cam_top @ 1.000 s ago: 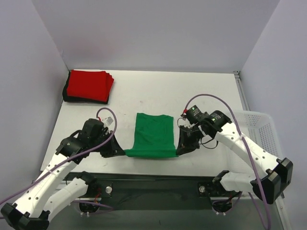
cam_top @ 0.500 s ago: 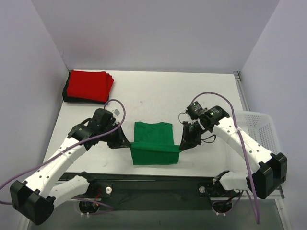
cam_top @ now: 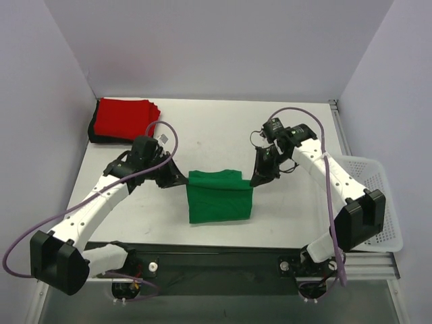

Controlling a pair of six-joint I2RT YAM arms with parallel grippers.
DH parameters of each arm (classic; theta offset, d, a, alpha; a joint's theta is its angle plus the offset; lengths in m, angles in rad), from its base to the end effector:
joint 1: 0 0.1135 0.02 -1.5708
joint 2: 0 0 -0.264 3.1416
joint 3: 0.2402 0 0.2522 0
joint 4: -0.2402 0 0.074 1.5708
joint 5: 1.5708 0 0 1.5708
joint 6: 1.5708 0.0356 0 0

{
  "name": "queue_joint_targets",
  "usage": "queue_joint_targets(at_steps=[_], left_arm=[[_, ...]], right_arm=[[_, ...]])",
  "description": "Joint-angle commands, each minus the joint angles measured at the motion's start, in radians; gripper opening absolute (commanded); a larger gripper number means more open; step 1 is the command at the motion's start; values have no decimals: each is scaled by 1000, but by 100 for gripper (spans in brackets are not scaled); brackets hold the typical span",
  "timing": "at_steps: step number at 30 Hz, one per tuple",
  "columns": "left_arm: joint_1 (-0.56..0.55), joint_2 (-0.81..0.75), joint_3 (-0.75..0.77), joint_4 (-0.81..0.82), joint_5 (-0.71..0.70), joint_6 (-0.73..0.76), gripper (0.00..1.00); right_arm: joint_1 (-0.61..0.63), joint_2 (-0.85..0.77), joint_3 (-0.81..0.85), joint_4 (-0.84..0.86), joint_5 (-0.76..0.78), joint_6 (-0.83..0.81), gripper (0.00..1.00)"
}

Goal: Fold and stack the t-shirts
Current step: Fold the long partially folded tshirt into a neat square

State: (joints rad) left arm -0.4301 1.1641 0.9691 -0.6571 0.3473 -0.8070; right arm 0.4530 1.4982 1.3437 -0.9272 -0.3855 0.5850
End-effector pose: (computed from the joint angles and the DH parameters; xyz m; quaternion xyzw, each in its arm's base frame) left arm 0.2115 -0.1104 0.2865 -0.1130 0.9171 -0.3326 0.1884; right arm 0.2660 0.1444 0.3039 0.0165 0.9533 0.2793 0.1142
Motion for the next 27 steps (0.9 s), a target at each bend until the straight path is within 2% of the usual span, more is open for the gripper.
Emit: queue_joint_targets(at_steps=[1,6,16,24,25,26,27], left_arm=[[47,52,57,126,53,19,0],[115,153,54,217,108,22,0],[165,368,68,369,156,34,0],[203,508,138,393,124,54,0],[208,525,149,393,119,57,18],[212,539,173,378,111,58,33],[221,552,183,370,99,60,44]], right_arm=[[-27,71,90,-36,5,-50,0],[-63,215,245,-36,-9,-100,0],[-97,548,495,-35,-44,-152,0],[-122,660,591,-36,-53,-157,0],[-125,680,601,-36,-55,-159,1],[-131,689,624,-36,-67,-165,26],[-134,697,638,-35,-73,-169,38]])
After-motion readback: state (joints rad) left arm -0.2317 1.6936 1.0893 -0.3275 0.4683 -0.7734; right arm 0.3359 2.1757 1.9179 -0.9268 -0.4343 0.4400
